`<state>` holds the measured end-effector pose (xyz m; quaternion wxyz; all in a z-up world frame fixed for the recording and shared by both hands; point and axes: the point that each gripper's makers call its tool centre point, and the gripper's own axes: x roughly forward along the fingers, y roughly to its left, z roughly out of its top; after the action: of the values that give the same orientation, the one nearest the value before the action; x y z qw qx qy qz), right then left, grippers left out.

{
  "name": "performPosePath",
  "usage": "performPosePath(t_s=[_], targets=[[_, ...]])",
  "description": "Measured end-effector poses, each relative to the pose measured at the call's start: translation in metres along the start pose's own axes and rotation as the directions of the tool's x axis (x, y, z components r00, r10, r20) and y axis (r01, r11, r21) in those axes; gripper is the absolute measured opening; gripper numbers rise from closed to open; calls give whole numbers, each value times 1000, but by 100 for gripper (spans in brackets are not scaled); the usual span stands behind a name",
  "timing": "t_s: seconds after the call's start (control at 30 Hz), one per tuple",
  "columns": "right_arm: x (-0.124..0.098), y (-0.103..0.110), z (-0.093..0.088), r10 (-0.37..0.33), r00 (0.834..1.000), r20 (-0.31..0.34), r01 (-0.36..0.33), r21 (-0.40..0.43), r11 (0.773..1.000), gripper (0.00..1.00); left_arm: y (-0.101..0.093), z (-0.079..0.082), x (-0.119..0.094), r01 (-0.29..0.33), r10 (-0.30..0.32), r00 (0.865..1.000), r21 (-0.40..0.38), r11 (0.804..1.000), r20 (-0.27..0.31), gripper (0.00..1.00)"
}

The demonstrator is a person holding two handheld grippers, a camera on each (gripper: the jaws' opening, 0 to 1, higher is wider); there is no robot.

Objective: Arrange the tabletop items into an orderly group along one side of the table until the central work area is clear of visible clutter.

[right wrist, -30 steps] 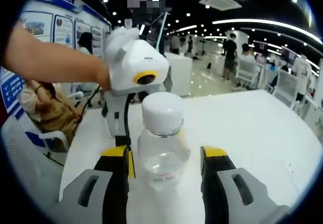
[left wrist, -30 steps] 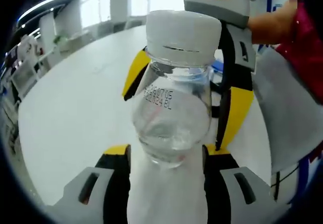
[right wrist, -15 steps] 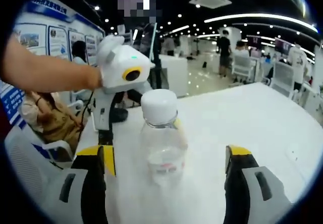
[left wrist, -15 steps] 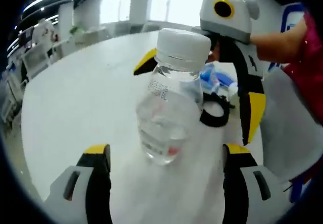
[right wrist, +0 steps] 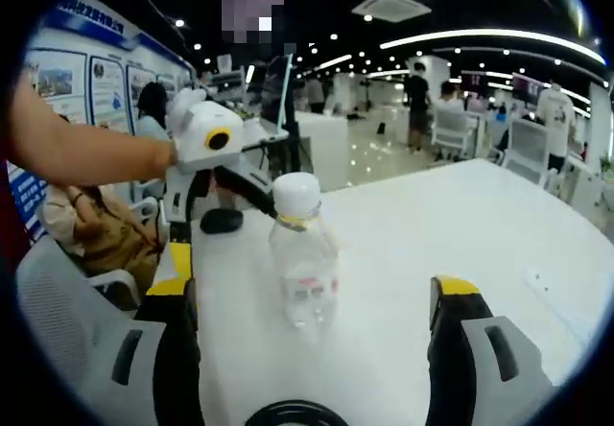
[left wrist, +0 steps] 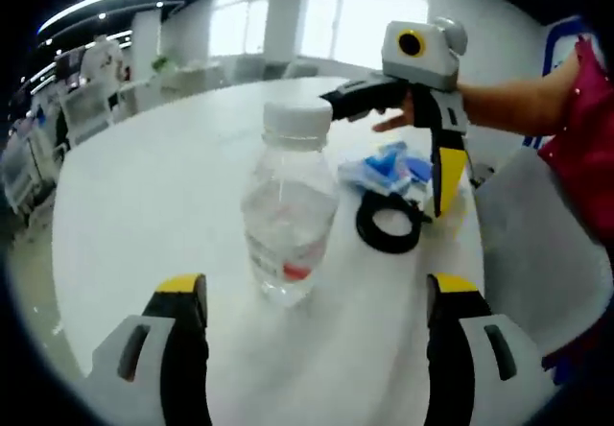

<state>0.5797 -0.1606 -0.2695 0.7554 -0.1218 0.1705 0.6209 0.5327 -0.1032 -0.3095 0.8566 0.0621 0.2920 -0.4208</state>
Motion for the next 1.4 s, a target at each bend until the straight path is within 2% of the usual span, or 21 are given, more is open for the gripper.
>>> performPosePath(t_s=[0.13, 0.27, 0.5, 0.63, 0.73, 1.0, 1.4], targets=[[-15, -2, -4, -18, 1000, 4, 18, 11, 1000, 99, -8, -1, -8, -18, 19, 999, -30, 999, 38, 91], [-32, -1, -8, -32, 999, 7, 31, 8, 999, 99, -19, -3, -14, -24, 26, 998, -41, 999, 49, 91], [-63, 1, -16, -56, 998, 11, 56, 3, 998, 99, -42, 2, -22, -30, 37, 994, -65, 997, 103, 90], [-81, 0, -23, -78, 997, 12, 78, 7, 997, 99, -56, 5, -26, -30, 47, 986, -111, 993, 158, 90], [-98, 0, -28, -95, 995, 13, 95, 10, 995, 99, -68, 6, -27, -31, 51, 984, -116, 993, 169, 89], [-144, 6, -39, -130, 991, 15, 130, -1, 992, 99, -105, 24, -23, -3, 22, 980, -95, 995, 197, 87], [-195, 37, -68, -128, 991, -35, 127, -50, 991, 97, -167, 54, 7, 78, -66, 972, -43, 996, 225, 85]])
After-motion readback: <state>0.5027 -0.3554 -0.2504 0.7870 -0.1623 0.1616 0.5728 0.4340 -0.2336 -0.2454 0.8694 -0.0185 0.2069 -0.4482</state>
